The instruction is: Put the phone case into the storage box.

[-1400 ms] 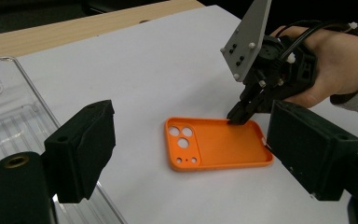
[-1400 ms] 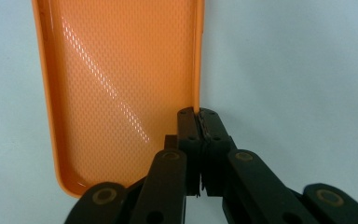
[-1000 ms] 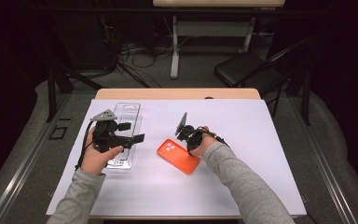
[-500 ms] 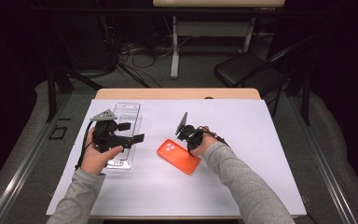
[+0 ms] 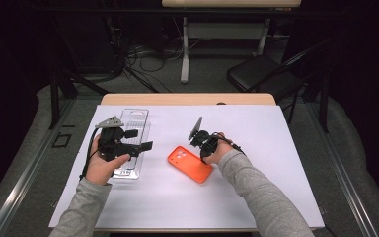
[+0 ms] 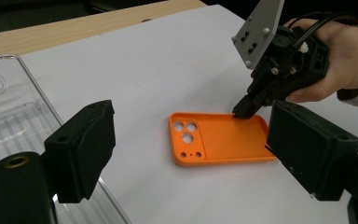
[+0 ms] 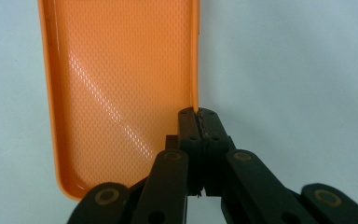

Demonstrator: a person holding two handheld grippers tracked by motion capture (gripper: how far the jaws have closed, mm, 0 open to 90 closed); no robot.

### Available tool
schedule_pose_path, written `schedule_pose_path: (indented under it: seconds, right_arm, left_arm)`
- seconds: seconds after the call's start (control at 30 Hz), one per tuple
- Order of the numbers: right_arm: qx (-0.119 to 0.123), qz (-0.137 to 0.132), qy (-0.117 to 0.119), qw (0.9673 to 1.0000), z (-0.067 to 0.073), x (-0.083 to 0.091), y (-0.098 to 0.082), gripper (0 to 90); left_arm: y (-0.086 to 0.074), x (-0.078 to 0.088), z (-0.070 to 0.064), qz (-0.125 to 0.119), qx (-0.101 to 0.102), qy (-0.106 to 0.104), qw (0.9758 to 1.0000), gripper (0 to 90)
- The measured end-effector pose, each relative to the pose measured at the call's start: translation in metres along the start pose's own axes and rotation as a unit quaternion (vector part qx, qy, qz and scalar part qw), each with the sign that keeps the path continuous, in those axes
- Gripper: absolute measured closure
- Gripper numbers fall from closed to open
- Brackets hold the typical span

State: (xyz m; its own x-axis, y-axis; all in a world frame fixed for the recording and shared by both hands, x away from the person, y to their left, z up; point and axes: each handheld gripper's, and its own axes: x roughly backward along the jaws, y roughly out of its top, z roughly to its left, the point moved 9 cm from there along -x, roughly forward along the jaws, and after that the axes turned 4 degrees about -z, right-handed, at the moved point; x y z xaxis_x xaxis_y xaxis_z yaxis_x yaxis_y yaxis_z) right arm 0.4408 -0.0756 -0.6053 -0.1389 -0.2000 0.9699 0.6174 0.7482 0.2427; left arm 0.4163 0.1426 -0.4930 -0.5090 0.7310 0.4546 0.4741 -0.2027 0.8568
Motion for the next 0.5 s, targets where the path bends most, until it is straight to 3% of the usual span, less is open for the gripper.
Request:
schedule_pose_path:
  seconds: [0.5]
  right_arm:
    - [-0.032,-0.037,0.001,0.9988,-0.0047,0.0099,-0.0039,89.6]
  left_arm:
    - [-0.0019,-0.0020,0.0006,0.005,0.002,0.003,1.0000,15.7]
